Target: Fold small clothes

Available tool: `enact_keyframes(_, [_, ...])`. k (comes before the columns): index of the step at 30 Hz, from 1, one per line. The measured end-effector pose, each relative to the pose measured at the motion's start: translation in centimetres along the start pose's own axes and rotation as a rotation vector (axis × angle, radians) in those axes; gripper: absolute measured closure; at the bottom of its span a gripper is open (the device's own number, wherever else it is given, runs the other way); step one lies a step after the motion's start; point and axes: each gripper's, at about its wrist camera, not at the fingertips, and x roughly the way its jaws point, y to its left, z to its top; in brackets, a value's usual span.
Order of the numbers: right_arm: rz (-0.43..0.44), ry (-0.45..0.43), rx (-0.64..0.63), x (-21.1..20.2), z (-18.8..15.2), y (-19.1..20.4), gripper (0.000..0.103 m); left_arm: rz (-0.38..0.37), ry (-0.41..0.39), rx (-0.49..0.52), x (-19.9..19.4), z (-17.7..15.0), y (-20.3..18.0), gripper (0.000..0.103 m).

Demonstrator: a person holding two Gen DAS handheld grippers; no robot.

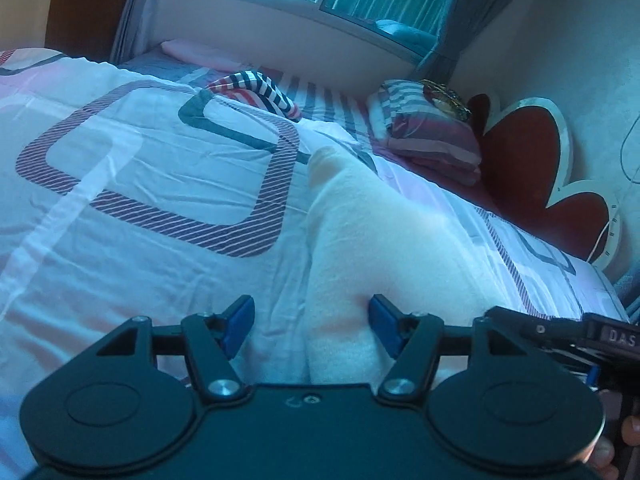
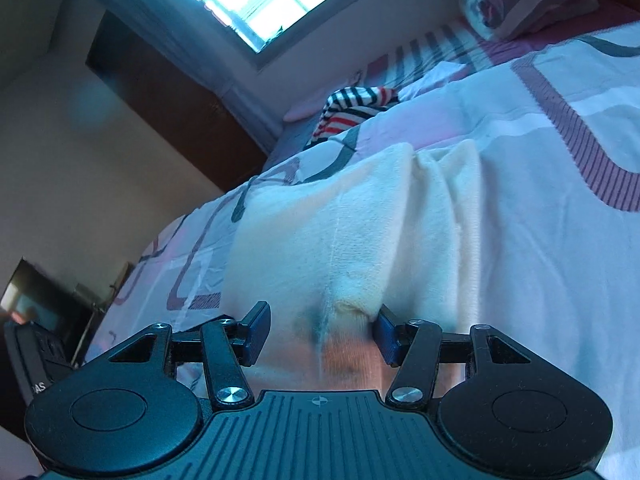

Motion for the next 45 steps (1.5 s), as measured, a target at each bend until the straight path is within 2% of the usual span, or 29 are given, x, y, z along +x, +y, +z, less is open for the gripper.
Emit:
enact_keyframes(1, [-0.003,0.007,-0.006,0.4,0.1,0.0,0.048,-0.007,0.003,0.003,0.1,0.0,0.1,0.040])
enact_keyframes(2, [-0.013,0.018,-0.013,0.7,0.1,0.1,0.056,-0.010,0.008,0.003,0.1,0.0,0.2,0.040])
enact_keyframes(3, [-0.040,0.026,-0.027,1.0,0.2,0.3,0.071,-0.012,0.013,-0.001,0.3,0.1,0.3,0.040])
enact_keyframes(4, [-0.073,0.038,-0.045,1.6,0.4,0.6,0.075,-0.017,0.016,-0.004,0.4,0.2,0.5,0.040])
enact_keyframes(6, [-0.093,0.052,-0.075,2.0,0.6,1.2,0.089,-0.033,-0.001,0.018,0.1,0.8,0.4,0.042])
enact_keyframes(8, [-0.124,0.055,-0.130,2.4,0.6,1.9,0.091,-0.059,-0.041,0.034,-0.5,1.4,0.3,0.042])
enact_keyframes(11, [-0.143,0.039,-0.183,1.9,0.5,2.8,0.091,-0.066,-0.034,0.049,0.1,2.3,-0.1,0.042])
enact_keyframes(16, [-0.168,-0.004,-0.195,-1.1,0.6,2.4,0.092,-0.073,0.004,0.114,1.5,2.6,-2.1,0.039])
enact_keyframes(18, [-0.193,0.008,-0.170,-1.1,0.4,0.9,0.092,-0.063,0.067,0.117,3.1,2.2,-2.5,0.039])
enact_keyframes(19, [-0.190,0.047,-0.130,-0.4,0.3,-0.2,0.092,-0.050,0.075,0.108,3.6,1.9,-2.5,0.039])
enact_keyframes(21, [-0.158,0.044,-0.087,-0.1,0.5,-1.2,0.092,-0.043,0.072,0.107,3.9,1.7,-2.5,0.037])
enact_keyframes(23, [-0.162,0.042,-0.096,-0.3,0.7,-0.9,0.091,-0.039,0.076,0.123,3.8,2.0,-2.6,0.036])
enact_keyframes(25, [-0.179,0.026,-0.119,-1.2,1.0,-0.5,0.076,-0.038,0.033,0.143,2.7,2.7,-2.8,0.040])
enact_keyframes(26, [-0.209,-0.016,-0.134,-2.2,1.1,-0.4,0.070,-0.040,-0.004,0.160,2.2,3.3,-3.0,0.040])
enact_keyframes(28, [-0.230,-0.089,-0.169,-3.6,1.9,-0.3,0.070,-0.048,-0.035,0.185,2.2,4.5,-3.6,0.041])
enact_keyframes(30, [-0.247,-0.110,-0.204,-3.1,3.1,0.1,0.071,-0.053,-0.026,0.204,3.5,5.7,-4.5,0.041])
enact_keyframes(32, [-0.250,-0.106,-0.273,-1.4,4.1,0.8,0.077,-0.031,-0.006,0.238,5.3,6.3,-5.5,0.042])
enact_keyframes(35, [-0.330,-0.007,-0.319,2.9,5.0,0.2,0.078,0.060,0.122,0.305,9.2,6.2,-6.0,0.036])
enact_keyframes(36, [-0.363,0.023,-0.319,4.2,5.0,-0.6,0.078,0.055,0.118,0.311,9.7,6.0,-5.8,0.033])
enact_keyframes(38, [-0.349,0.014,-0.271,4.4,5.3,-1.7,0.077,0.053,0.119,0.297,9.7,5.9,-5.6,0.032])
enact_keyframes(40, [-0.366,0.021,-0.295,4.2,5.2,-1.4,0.077,0.047,0.106,0.316,9.0,5.7,-5.4,0.032])
enact_keyframes(43, [-0.359,0.004,-0.312,2.4,4.6,-0.8,0.077,0.039,0.058,0.356,5.9,4.8,-5.9,0.034])
enact_keyframes(45, [-0.345,-0.019,-0.317,0.6,3.8,-0.2,0.077,0.002,0.059,0.354,4.0,3.5,-5.9,0.034])
